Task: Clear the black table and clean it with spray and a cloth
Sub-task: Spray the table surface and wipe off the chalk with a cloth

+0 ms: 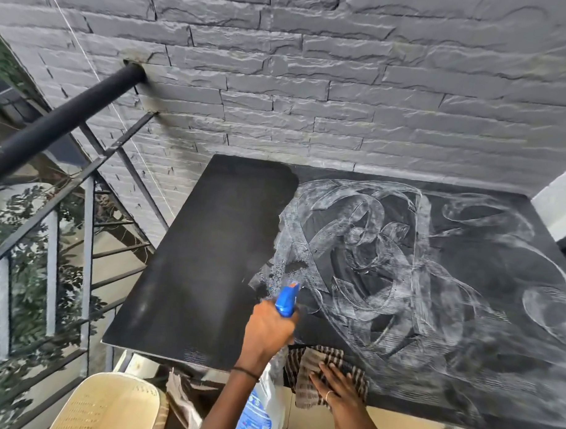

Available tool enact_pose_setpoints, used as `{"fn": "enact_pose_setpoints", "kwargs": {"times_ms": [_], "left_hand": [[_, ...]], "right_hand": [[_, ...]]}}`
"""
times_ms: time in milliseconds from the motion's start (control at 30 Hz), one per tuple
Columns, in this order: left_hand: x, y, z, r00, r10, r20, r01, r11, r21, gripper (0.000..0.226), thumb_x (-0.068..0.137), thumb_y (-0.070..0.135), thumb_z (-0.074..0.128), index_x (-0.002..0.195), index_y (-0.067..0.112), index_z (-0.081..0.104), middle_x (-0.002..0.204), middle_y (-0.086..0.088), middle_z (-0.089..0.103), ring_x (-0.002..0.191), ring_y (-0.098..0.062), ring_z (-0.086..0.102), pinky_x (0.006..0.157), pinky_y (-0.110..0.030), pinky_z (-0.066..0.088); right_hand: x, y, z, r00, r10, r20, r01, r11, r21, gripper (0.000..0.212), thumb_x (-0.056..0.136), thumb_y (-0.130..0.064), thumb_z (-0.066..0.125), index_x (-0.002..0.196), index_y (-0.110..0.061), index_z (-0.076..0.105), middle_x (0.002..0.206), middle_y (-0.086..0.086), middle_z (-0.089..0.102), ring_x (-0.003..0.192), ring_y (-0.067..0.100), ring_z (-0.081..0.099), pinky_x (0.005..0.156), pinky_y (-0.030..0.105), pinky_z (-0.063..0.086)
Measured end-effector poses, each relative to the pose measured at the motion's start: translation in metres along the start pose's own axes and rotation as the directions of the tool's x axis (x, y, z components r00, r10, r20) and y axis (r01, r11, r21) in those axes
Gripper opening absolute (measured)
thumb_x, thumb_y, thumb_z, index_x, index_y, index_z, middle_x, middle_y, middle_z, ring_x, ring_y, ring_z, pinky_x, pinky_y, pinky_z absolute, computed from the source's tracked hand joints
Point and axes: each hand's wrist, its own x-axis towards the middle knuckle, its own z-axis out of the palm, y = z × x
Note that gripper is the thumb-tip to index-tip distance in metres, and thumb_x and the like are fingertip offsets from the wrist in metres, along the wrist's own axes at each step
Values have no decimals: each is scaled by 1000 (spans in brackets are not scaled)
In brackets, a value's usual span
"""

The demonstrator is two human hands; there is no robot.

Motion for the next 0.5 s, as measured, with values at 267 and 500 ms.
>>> {"fn": "enact_pose_setpoints", "kwargs": {"times_ms": [267, 500], "left_hand": [[-39, 3, 34, 985, 32, 167, -44, 997, 65, 32, 72, 39, 59, 60, 10, 49, 50, -8, 59, 62, -33, 64, 56, -34, 47], [-82, -23, 33, 996, -38, 83, 27, 990, 136, 33, 76, 39, 59, 58, 16, 45, 49, -2, 53, 55, -15, 61, 55, -21, 44]], "right_hand": [[5, -2, -14, 999, -48, 25, 43, 982, 186, 82, 67, -15, 41, 144, -37, 22, 158, -11, -4, 144, 7, -3, 113, 22, 5], [-3, -1, -2, 998, -6, 62, -4, 988, 154, 100, 41, 0, 77, 129, -30, 42, 137, -3, 40, 133, 18, 32, 109, 22, 10]]}}
